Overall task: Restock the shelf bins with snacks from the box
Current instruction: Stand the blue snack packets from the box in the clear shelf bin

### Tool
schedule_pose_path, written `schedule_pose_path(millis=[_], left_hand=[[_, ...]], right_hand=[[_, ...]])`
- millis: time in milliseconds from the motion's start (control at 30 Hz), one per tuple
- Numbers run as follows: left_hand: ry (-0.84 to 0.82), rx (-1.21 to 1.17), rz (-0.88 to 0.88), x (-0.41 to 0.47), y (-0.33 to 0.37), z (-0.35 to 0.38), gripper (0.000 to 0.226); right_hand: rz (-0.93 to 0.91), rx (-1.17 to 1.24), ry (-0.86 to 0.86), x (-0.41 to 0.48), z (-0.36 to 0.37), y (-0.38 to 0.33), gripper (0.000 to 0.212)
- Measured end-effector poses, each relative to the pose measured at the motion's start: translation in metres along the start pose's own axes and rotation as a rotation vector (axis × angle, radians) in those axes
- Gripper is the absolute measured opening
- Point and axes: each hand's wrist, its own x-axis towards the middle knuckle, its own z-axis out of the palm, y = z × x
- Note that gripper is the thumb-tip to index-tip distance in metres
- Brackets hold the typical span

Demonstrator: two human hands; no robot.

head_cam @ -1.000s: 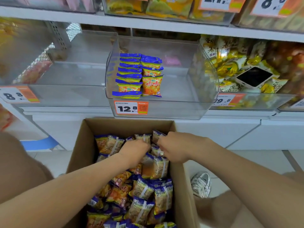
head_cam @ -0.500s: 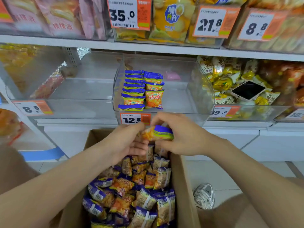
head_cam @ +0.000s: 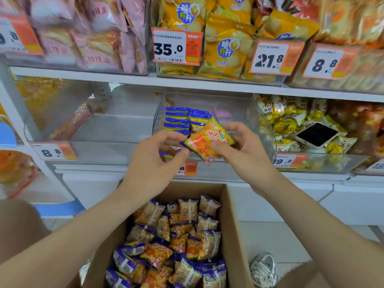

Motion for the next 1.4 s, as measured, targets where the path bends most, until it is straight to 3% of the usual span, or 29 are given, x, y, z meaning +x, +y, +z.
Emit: schedule_pose_path(millis=[167,233,333,433,600,667,733,900,1067,1267,1400], left_hand=[[0.014,0.346,0.124,0.010,-0.010,-0.007,0.024],[-0.041,0.547,0.181,0.013,-0.021,-0.008,0.026],[-0.086,0.686,0.141,0.014,-0.030,-0.009,0.017],[-0.101,0.670,0.119,0.013,-0.031,-0.010,0.013],[-0.131,0.669,0.132,0.013,-0.033,-0.010,0.014],[-0.137,0.666,0.127,0.013,-0.034,-0.011,0.015],[-0.144,0.670,0.127,0.011,-0.034,-0.012,0.013],[-0.168,0.700,0.141,0.006,-0.030,-0.013,0.012],[-0.309,0.836,0.056,-0.004,-0.024,-0.013,0.011],[-0.760,0.903,-0.130,-0.014,-0.062,-0.002,0.012],[-0.982,0.914,-0.180,-0.026,-0.108,0.017,0.016]], right_hand=[[-0.217,-0.514,0.149,0.038,0.002,0.028,0.035],[-0.206,-0.683,0.087,0.055,0.004,0.036,0.037],[-0.025,-0.941,-0.131,0.077,0.012,0.043,0.039],[0.118,-0.937,-0.214,0.090,0.019,0.045,0.039],[0.084,-0.818,-0.093,0.105,0.027,0.044,0.061],[0.063,-0.925,-0.068,0.110,0.026,0.047,0.067],[0.045,-1.057,-0.090,0.111,0.024,0.048,0.049],[0.034,-1.046,-0.152,0.101,0.020,0.048,0.024],[-0.216,-0.998,-0.056,0.064,0.015,0.020,0.012],[-0.214,-0.901,-0.529,-0.013,0.030,0.000,0.013],[-0.225,-1.112,-0.833,-0.035,0.053,0.042,0.015]])
